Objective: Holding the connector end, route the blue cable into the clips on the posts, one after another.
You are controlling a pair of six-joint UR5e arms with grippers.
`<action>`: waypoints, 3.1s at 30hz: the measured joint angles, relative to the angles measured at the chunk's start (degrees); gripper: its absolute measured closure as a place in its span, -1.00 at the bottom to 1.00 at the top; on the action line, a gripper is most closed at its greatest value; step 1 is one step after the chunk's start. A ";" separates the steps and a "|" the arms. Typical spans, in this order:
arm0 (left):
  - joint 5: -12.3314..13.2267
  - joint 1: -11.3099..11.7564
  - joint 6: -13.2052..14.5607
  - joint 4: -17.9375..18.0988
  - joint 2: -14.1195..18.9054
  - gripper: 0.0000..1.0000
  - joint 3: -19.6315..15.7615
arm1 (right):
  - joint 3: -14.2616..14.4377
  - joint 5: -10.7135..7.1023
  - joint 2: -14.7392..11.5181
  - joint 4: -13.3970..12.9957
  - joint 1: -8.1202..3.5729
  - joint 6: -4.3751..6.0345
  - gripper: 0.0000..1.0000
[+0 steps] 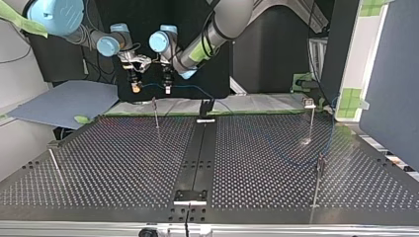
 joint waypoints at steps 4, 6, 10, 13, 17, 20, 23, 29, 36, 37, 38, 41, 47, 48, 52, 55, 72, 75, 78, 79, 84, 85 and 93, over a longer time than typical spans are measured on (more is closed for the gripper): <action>0.79 0.60 0.11 0.28 -0.36 0.96 -0.01 | -0.63 -1.09 0.01 0.80 -0.24 -0.24 1.00; 1.03 0.81 0.13 0.31 -0.41 0.96 -0.03 | -0.89 -2.03 0.02 1.34 -0.35 -0.44 1.00; 1.22 1.09 0.15 0.34 -0.41 0.96 -0.02 | -1.05 -3.92 0.06 1.17 -0.45 -0.25 1.00; 1.73 1.33 0.13 0.34 -0.40 0.96 -0.03 | -1.05 -5.45 0.05 0.98 -0.61 0.02 1.00; 2.60 1.71 0.15 0.33 -0.42 0.96 -0.03 | -1.05 -6.33 0.02 1.60 -1.34 -0.62 1.00; 3.02 1.94 0.21 0.33 -0.42 0.96 -0.02 | -1.05 -6.80 0.01 2.00 -2.12 -1.50 1.00; 3.88 2.13 0.33 0.34 -0.43 0.96 -0.05 | -1.04 -7.79 0.00 2.21 -3.00 -1.85 1.00; 5.36 2.52 0.63 0.34 -0.43 0.96 -0.01 | -1.08 -8.95 0.00 2.02 -4.37 -1.77 1.00; 7.66 2.92 0.70 0.34 -0.43 0.96 -0.02 | -1.48 -10.40 0.00 1.17 -4.99 -0.31 1.00; 8.01 2.96 0.71 0.34 -0.43 0.96 -0.01 | -1.51 -10.47 0.00 1.15 -5.01 -0.22 1.00; 8.37 3.02 0.73 0.34 -0.43 0.96 -0.02 | -1.60 -10.53 0.00 1.17 -5.05 -0.12 1.00; 9.68 3.32 0.75 0.34 -0.46 0.96 -0.02 | -2.33 -10.82 0.00 1.70 -5.25 -0.12 1.00; 12.20 3.95 0.71 0.27 -0.50 0.96 -0.02 | -3.92 -11.01 0.00 3.03 -5.39 0.13 1.00; 12.66 4.00 0.69 0.24 -0.50 0.96 -0.01 | -4.04 -11.01 0.00 3.11 -5.42 0.18 1.00; 13.73 3.98 0.63 0.17 -0.59 0.96 0.00 | -4.77 -10.99 0.00 3.76 -5.68 0.32 1.00; 14.40 3.94 0.52 -0.41 -1.29 0.96 0.25 | -5.20 -10.99 0.00 4.34 -5.79 0.36 1.00; 17.71 5.59 -2.49 -2.31 -3.10 0.96 3.81 | -7.01 -11.08 0.04 4.80 -5.85 1.44 1.00; 18.08 5.56 -2.75 -2.52 -3.11 0.96 4.70 | -7.89 -11.11 0.04 5.70 -5.81 1.27 1.00; 18.43 5.34 -2.88 -2.82 -3.14 0.96 5.45 | -8.51 -11.11 0.03 6.36 -5.88 1.28 1.00; 18.46 5.27 -2.89 -2.87 -3.14 0.96 5.60 | -8.66 -11.10 0.03 6.48 -5.90 1.32 1.00; 18.46 5.10 -2.92 -3.08 -3.15 0.96 5.96 | -9.38 -11.08 0.04 7.16 -5.92 1.43 1.00; 18.45 5.10 -2.92 -3.13 -3.15 0.96 5.96 | -9.44 -11.07 0.05 7.21 -5.93 1.45 1.00; 18.60 5.58 -3.09 -3.46 -3.15 0.96 6.00 | -10.13 -11.06 0.07 7.33 -5.90 1.84 1.00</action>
